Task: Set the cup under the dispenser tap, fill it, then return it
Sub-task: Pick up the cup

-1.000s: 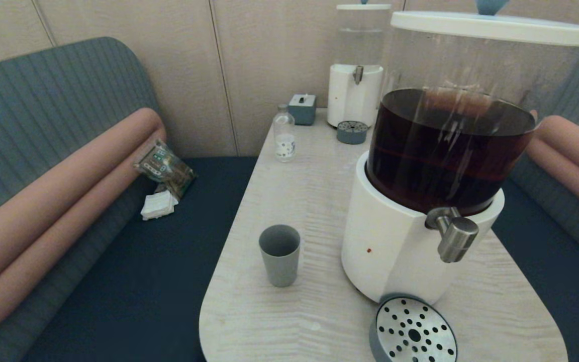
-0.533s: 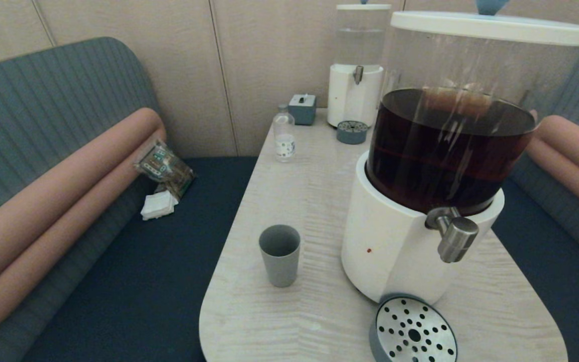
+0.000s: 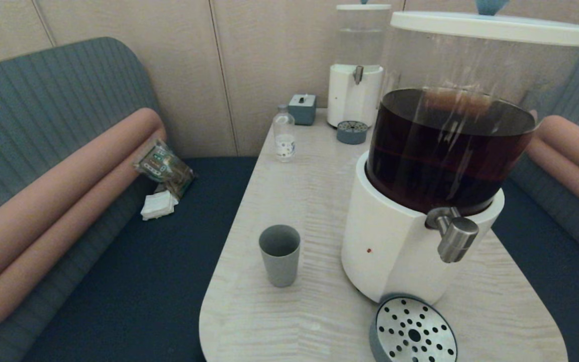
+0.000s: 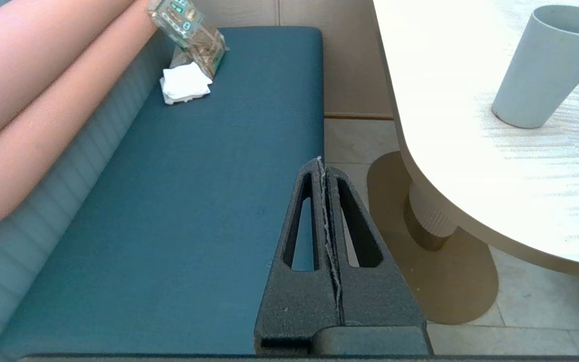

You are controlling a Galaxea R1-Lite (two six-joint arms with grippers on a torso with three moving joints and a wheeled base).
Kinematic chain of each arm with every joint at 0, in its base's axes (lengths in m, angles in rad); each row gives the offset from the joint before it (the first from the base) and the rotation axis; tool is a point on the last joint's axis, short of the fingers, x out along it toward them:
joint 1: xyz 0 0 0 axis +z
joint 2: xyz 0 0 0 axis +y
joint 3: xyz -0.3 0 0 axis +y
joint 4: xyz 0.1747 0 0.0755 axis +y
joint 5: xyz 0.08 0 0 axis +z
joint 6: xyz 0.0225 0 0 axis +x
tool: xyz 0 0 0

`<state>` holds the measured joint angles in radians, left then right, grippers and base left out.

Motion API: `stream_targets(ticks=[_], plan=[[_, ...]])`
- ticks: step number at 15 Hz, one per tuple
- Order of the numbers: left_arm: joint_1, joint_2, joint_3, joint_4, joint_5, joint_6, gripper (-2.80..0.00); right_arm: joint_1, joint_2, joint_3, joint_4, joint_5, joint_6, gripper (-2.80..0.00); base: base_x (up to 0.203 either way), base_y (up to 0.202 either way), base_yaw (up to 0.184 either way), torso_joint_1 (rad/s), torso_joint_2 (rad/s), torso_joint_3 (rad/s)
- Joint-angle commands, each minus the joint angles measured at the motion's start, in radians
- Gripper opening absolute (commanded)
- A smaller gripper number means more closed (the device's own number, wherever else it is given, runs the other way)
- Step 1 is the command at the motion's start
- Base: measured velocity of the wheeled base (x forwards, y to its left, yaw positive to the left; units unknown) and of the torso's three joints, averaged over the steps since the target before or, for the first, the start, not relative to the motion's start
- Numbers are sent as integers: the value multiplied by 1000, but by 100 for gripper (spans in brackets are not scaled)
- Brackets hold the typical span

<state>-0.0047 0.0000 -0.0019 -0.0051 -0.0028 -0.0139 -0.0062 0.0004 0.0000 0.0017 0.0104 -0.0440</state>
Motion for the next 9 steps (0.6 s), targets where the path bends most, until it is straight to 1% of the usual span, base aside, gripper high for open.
stream_targets(ticks=[1, 9], plan=[[0, 0, 0, 2, 0, 5, -280, 0, -3, 10, 0, 0, 0, -280, 0, 0, 0, 0, 0, 0], [0, 2, -1, 8, 3, 11, -280, 0, -2, 9, 0, 0, 0, -280, 0, 0, 0, 0, 0, 0]])
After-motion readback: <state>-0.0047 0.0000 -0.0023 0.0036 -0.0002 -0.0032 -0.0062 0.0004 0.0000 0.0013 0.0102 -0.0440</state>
